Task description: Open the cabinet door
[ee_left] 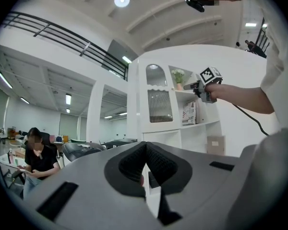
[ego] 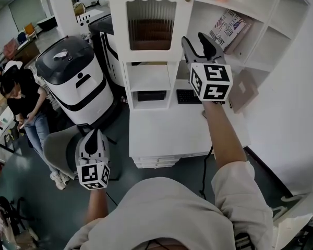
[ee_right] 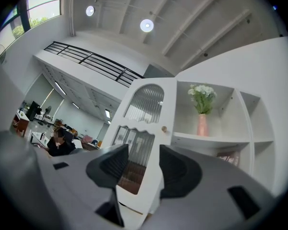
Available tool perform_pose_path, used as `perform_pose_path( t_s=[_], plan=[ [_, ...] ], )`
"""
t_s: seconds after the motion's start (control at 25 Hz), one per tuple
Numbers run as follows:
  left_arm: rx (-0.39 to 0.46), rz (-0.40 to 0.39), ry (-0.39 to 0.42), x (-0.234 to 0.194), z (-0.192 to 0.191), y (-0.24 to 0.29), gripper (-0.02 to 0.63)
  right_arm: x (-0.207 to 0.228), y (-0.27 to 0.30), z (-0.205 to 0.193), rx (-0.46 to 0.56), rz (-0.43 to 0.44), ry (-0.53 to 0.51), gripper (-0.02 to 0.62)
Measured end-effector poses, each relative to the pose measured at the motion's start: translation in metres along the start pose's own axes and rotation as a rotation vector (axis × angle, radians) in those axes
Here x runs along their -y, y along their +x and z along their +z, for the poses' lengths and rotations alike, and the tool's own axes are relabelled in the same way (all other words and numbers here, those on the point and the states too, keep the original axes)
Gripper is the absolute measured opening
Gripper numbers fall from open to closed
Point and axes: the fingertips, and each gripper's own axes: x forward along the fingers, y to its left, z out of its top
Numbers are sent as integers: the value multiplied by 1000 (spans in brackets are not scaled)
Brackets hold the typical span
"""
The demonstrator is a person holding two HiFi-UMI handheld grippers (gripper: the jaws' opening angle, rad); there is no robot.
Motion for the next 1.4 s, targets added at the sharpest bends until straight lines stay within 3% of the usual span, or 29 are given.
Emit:
perform_pose_path(
  t_s=[0.56,1.4],
  plan=[
    [-17,52,-13,-15,-9,-5,-2,21,55,32,25,-31,-55,193],
    [-46,153,-19,-36,-17,-21,-2,50,117,37,13,-79,-91,176]
  ],
)
